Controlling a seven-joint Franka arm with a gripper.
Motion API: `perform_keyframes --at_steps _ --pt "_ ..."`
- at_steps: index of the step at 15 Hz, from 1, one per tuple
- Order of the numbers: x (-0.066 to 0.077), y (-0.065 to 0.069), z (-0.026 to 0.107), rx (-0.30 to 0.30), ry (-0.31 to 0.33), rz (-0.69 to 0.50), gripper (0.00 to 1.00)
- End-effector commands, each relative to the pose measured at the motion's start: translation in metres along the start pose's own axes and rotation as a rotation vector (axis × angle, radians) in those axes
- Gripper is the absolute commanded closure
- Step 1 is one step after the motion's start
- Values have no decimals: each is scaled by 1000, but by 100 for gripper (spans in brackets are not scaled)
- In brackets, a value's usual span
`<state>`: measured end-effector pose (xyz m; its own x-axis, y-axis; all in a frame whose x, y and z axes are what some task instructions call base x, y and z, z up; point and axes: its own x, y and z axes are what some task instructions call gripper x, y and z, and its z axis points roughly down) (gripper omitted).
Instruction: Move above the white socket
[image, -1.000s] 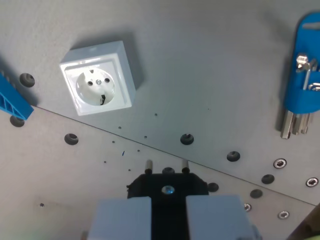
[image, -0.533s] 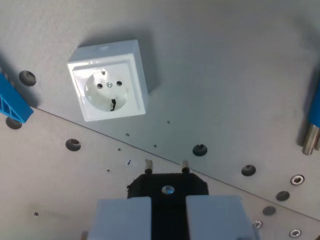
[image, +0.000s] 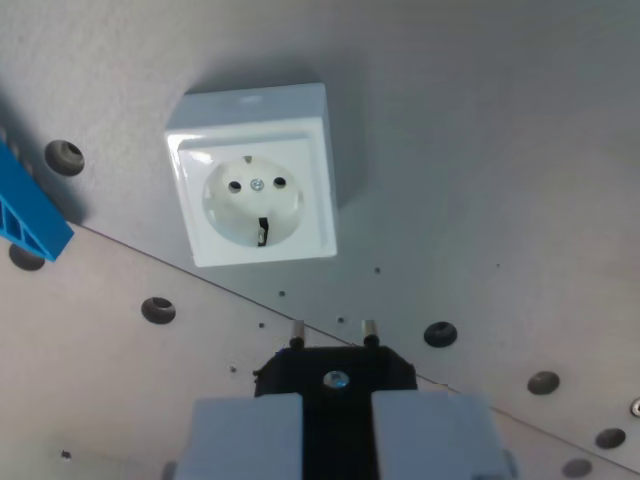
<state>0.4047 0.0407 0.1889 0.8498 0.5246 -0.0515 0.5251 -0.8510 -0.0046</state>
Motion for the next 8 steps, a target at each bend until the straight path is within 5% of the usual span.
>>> perform_keyframes --at_steps 1,8 --pt "-2 -7 17 -16 98 -91 100" --pt "-3 -18 52 -24 92 -100 100"
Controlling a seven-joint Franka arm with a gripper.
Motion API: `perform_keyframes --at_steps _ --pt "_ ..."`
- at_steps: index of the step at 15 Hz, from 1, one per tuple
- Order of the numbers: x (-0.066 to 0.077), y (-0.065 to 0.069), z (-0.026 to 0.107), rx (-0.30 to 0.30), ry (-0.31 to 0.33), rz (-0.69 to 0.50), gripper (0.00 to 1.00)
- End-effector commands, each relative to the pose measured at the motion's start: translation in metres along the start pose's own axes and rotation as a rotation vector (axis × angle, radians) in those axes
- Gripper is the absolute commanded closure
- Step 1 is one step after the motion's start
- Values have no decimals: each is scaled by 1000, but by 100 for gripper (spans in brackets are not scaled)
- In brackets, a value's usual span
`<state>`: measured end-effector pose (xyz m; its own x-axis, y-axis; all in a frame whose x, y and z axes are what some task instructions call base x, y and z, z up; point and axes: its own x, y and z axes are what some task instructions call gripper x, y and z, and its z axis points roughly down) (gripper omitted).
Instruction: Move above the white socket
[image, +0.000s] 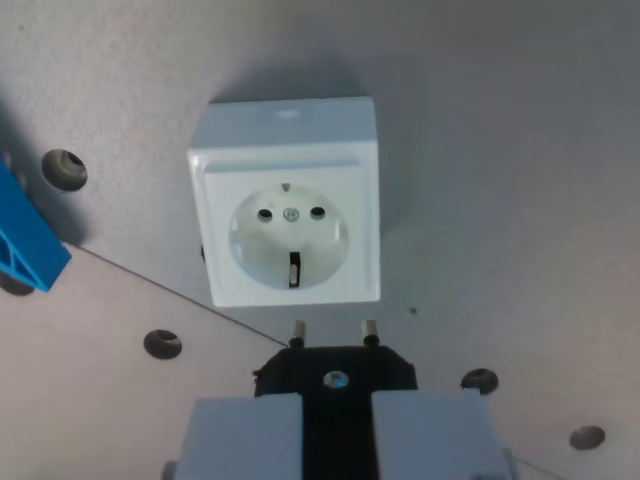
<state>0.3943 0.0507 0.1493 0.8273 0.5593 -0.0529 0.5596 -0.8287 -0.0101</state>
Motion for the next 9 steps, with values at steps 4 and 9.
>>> perform_keyframes --at_steps 4,9 --pt "-2 -10 27 -39 95 -55 100" --pt "-5 -14 34 -46 99 -50 100"
